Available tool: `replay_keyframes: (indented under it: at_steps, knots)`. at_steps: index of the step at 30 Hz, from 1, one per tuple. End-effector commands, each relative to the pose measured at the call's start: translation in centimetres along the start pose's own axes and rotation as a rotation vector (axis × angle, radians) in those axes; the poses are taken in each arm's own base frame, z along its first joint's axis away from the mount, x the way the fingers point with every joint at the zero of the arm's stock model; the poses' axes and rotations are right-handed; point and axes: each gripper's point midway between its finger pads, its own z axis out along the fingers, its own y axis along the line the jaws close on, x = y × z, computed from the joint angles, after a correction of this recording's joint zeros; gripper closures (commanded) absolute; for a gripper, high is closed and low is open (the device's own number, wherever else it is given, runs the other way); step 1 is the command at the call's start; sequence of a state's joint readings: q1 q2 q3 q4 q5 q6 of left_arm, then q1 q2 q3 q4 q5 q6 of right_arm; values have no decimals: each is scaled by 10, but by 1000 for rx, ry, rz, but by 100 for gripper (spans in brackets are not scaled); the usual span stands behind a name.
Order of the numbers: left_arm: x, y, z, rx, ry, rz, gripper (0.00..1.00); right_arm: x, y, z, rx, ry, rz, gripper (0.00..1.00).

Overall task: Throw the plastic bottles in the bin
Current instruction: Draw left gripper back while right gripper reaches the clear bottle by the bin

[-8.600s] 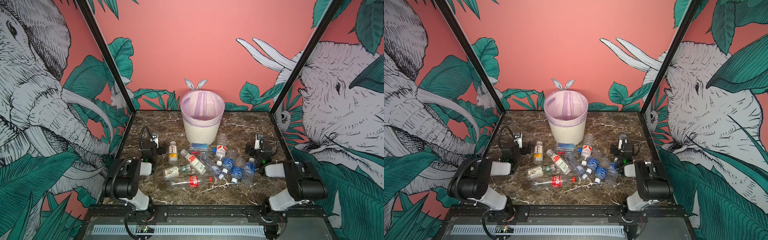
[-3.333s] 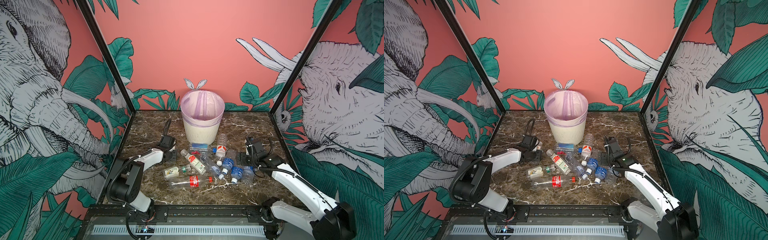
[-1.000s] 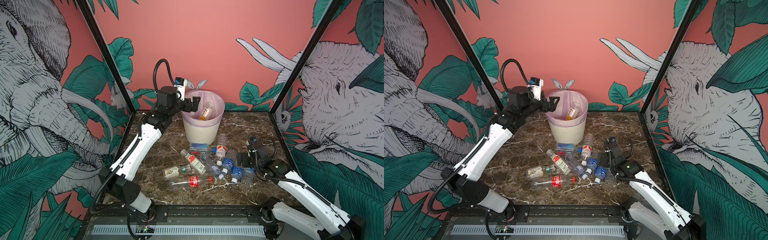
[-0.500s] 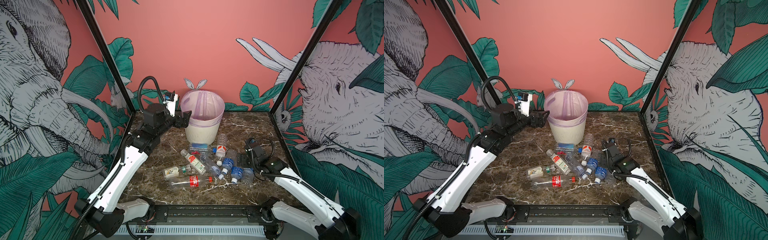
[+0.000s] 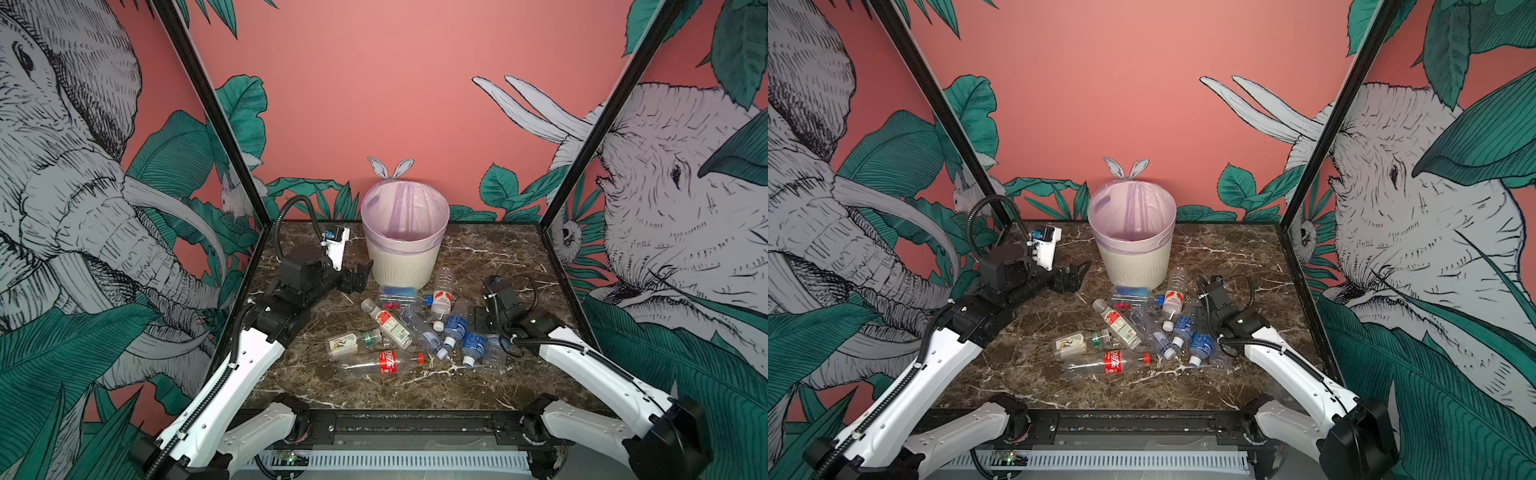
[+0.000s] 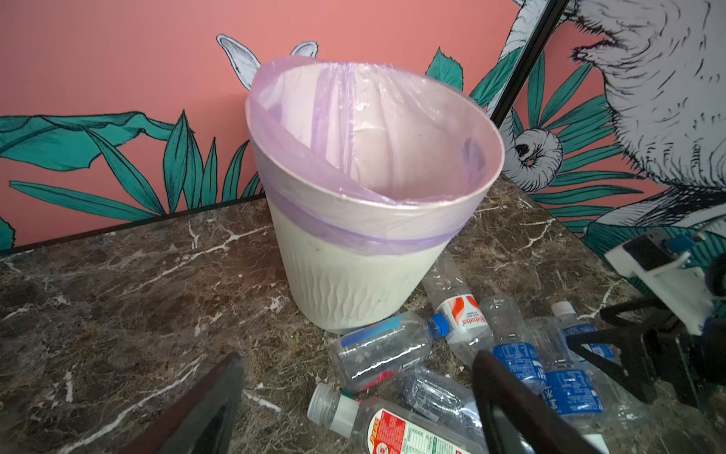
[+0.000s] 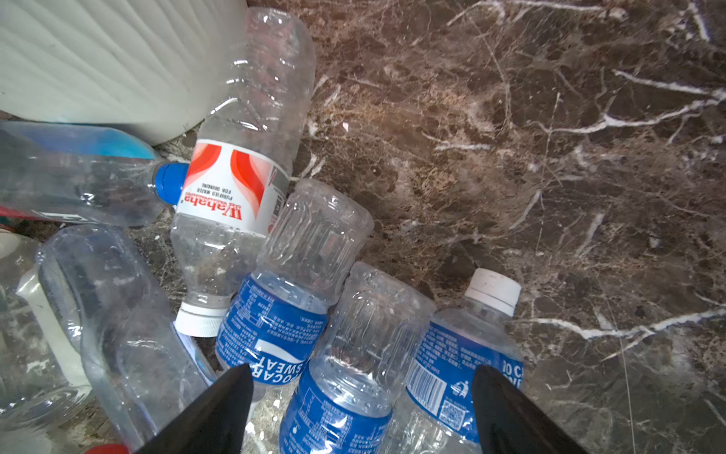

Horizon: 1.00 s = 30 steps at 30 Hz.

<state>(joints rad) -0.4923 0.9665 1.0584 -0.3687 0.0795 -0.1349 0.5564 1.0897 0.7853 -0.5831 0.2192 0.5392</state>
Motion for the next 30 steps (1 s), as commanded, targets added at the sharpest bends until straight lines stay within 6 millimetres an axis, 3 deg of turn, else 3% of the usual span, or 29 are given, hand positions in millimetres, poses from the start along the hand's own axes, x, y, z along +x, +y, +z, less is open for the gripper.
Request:
replay_keyframes:
  at_steps: [1, 18, 30]
  knots:
    - [19, -2, -5, 15, 39, -11, 10, -20, 15, -5, -51, -45, 20, 11]
    - [104, 4, -11, 3, 162, -123, 13, -52, 39, 17, -62, -45, 25, 12]
    - [146, 8, -12, -6, 203, -201, 13, -77, 70, 54, -86, -13, 73, 12]
